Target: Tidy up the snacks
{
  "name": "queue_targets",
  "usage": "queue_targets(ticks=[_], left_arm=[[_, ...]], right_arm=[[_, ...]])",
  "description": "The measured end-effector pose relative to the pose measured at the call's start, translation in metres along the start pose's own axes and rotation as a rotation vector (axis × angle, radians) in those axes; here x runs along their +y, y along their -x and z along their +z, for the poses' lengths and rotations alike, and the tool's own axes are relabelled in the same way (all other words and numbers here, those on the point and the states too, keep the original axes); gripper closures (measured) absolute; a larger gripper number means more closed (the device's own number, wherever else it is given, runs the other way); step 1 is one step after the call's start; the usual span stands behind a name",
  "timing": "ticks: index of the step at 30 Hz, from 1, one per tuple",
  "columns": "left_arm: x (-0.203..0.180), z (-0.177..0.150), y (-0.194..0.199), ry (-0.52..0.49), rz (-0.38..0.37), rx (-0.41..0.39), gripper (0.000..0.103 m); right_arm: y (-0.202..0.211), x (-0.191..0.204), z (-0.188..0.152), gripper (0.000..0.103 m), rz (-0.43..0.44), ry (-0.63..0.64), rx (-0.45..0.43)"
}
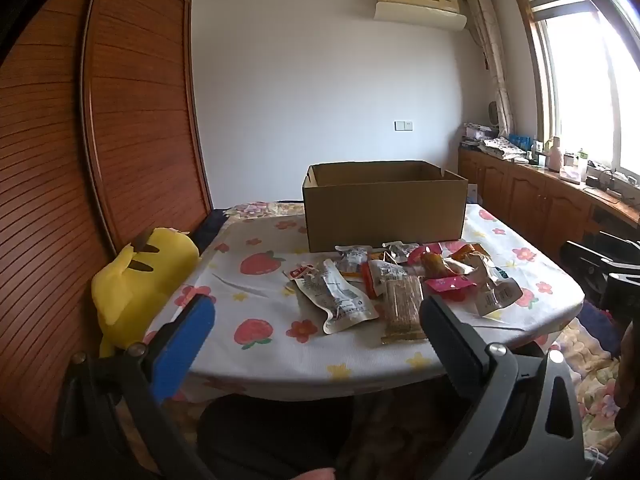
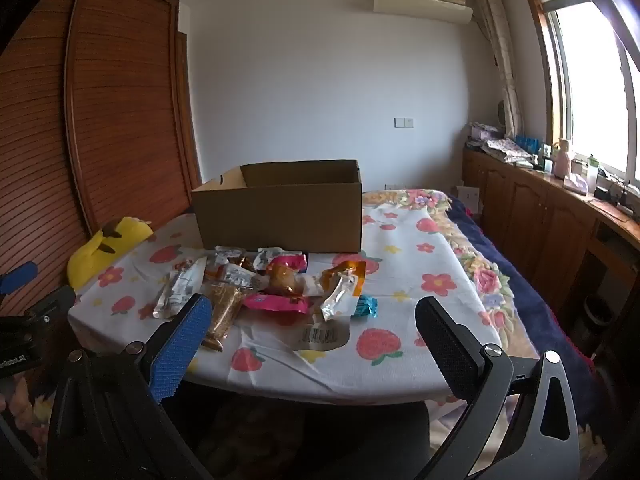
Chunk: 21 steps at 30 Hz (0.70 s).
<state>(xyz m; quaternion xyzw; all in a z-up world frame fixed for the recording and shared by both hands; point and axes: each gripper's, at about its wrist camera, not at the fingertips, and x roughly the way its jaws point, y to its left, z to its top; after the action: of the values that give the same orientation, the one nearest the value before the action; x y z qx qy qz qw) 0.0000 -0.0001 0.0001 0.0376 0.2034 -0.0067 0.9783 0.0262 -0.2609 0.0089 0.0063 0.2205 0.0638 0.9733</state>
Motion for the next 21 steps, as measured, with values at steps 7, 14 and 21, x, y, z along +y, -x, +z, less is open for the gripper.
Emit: queue_targets(ticks=[7, 14, 21], left_arm=[[0.0006, 0.0008, -0.0014, 0.005, -0.001, 0.002, 0.0], [0.0001, -0.0001, 0.0003, 0.001, -0.001, -0.003, 0.0], [0.0001, -0.0001, 0.0002, 0.001, 0.0, -0.005, 0.0]], right_arm=[[-0.0002, -0.0001, -0.0005, 0.0, -0.002, -0.002, 0.0], [0.0009, 0.0002, -0.0011, 0.0, -0.003, -0.002, 0.0], [-0.0003, 0.0002, -0.0005, 0.0, -0.005, -0.001, 0.001]])
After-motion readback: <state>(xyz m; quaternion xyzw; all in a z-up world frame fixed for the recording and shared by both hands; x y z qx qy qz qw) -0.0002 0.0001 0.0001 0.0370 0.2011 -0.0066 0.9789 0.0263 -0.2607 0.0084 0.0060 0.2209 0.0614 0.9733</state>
